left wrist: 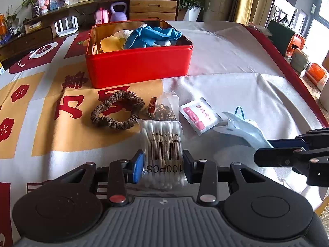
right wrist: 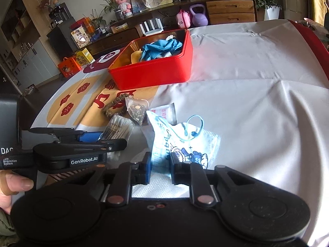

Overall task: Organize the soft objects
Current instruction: 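Grasp the cotton-swab bag with the left gripper while the right gripper grasps the blue mask packet, then lift the swab bag and mask packet and carry both over the red tin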

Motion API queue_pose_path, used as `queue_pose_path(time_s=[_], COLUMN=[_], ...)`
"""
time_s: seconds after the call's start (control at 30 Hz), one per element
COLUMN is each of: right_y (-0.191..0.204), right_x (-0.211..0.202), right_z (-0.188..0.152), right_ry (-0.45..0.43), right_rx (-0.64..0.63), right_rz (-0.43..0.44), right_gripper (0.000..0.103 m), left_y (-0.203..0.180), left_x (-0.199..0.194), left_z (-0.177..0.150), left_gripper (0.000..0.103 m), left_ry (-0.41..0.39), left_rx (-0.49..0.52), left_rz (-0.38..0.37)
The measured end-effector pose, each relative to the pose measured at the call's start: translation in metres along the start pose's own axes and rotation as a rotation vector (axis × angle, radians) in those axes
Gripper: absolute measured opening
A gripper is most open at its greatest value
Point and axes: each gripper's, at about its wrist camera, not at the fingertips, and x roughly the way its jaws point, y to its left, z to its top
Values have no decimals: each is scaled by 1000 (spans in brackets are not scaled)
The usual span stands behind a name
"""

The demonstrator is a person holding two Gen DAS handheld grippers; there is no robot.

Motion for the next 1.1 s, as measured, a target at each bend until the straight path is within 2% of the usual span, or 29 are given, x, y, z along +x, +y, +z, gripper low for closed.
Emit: queue_pose_path(time_s=[0.1, 0.27, 0.57, 1.1], right_y=[0, 4, 13, 44], right_x=[-6, -19, -45, -66], right_z=[1, 6, 23, 62], right_ry=[-19, -52, -102, -173], right_rx=[1, -24, -62, -148], right_rz=[-21, -53, -43, -30], right_gripper=[10, 9, 9, 9], left_y=[-1, -2, 2, 10], left_x=[-2, -11, -37, -87], left_z=[-1, 1, 10, 58], left_gripper=[37, 37, 37, 37], left_ry=[-3, -15, -37, -130], left_rx=[11, 10, -12, -21], left_rz=[11, 2, -11, -25])
